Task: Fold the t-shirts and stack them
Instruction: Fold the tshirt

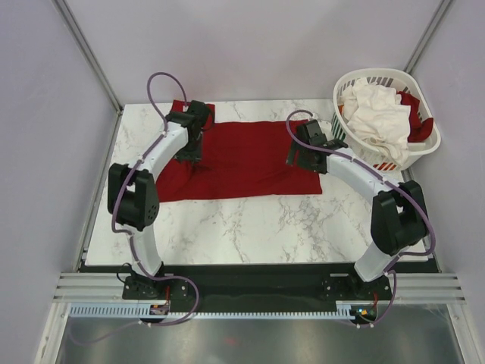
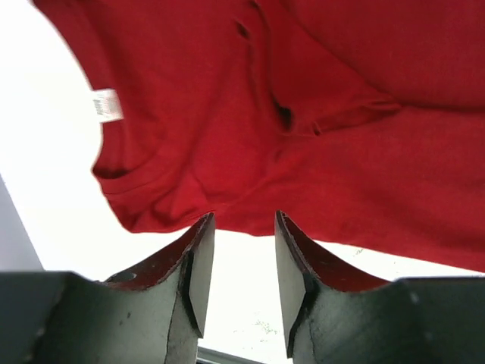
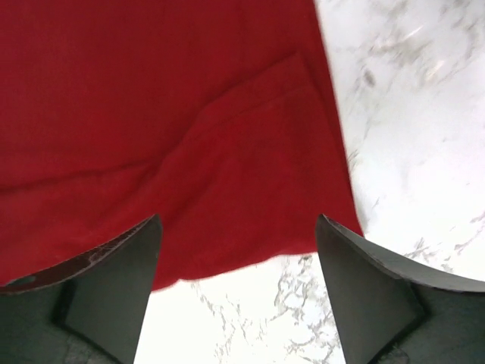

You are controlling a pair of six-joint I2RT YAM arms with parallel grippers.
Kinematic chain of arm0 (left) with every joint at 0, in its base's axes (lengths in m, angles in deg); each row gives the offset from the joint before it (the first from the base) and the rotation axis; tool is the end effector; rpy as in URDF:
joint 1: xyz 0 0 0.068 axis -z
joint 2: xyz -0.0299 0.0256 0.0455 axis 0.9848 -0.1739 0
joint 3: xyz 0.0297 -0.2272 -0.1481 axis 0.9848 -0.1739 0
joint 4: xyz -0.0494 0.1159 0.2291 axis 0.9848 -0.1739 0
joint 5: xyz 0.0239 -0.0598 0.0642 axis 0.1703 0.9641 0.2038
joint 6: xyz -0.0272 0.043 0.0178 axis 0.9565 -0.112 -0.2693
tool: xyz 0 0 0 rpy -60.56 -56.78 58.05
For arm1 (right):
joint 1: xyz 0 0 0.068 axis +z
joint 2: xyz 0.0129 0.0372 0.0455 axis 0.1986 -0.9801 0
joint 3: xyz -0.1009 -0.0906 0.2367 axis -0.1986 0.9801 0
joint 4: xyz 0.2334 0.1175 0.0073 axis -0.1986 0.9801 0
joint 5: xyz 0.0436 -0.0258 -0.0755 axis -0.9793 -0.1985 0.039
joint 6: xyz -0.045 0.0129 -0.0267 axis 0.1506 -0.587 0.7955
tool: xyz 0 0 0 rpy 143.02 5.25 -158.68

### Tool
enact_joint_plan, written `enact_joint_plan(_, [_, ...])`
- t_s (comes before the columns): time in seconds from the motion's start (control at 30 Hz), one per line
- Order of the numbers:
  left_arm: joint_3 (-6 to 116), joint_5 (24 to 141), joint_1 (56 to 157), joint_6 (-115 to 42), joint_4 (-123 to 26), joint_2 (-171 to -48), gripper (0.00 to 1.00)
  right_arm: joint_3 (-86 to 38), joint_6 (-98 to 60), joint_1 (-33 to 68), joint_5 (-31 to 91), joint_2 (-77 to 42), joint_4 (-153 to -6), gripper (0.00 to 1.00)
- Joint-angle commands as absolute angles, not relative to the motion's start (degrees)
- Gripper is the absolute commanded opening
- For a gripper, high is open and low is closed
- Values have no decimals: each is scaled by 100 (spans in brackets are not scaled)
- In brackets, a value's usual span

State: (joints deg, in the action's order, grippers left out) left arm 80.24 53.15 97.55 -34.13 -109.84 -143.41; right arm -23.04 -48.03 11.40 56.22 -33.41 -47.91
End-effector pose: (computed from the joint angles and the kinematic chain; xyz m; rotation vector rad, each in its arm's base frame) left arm 0.3793 -0.1067 0.2704 0.0029 2.7096 0.3589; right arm 0.3402 0.1309 0.2494 0.4024 2.4192 0.0238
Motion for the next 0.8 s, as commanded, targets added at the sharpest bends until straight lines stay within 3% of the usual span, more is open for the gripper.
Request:
enact_joint_plan(0.0, [7739, 5206, 9922, -3498, -10581, -14706, 46, -1643, -4753, 1113, 4964, -3128, -5532, 87])
enact_joint_plan(0.13, [7668, 4671, 10090, -3473, -10590, -14944, 64, -1571, -4613, 1104, 4691, -3304, -5551, 84])
enact_joint_plan(0.23, [7677, 4469, 10099, -3490, -10564, -15023, 71, -1483, -4542, 1104, 4638, -3278, -5595, 84])
enact_joint_plan(0.5, [7844, 4108, 10090, -3657, -10529, -15463, 65, -1378, -4445, 1087, 4524, -3269, -5639, 84])
enact_joint_plan(0.6, [7870, 3967, 10082, -3692, -10528, -15647, 55, -1369, -4410, 1043, 4515, -3260, -5656, 84])
enact_joint_plan(0.7, [8028, 3941, 10064, -3692, -10520, -15806, 27, -1343, -4392, 999, 4463, -3251, -5683, 83])
enact_joint_plan(0.73, [8098, 3941, 10064, -3718, -10520, -15841, 9, -1334, -4401, 981, 4454, -3260, -5692, 83])
enact_joint_plan(0.77, [8264, 3932, 10055, -3762, -10528, -15876, 2, -1316, -4401, 990, 4445, -3260, -5700, 83])
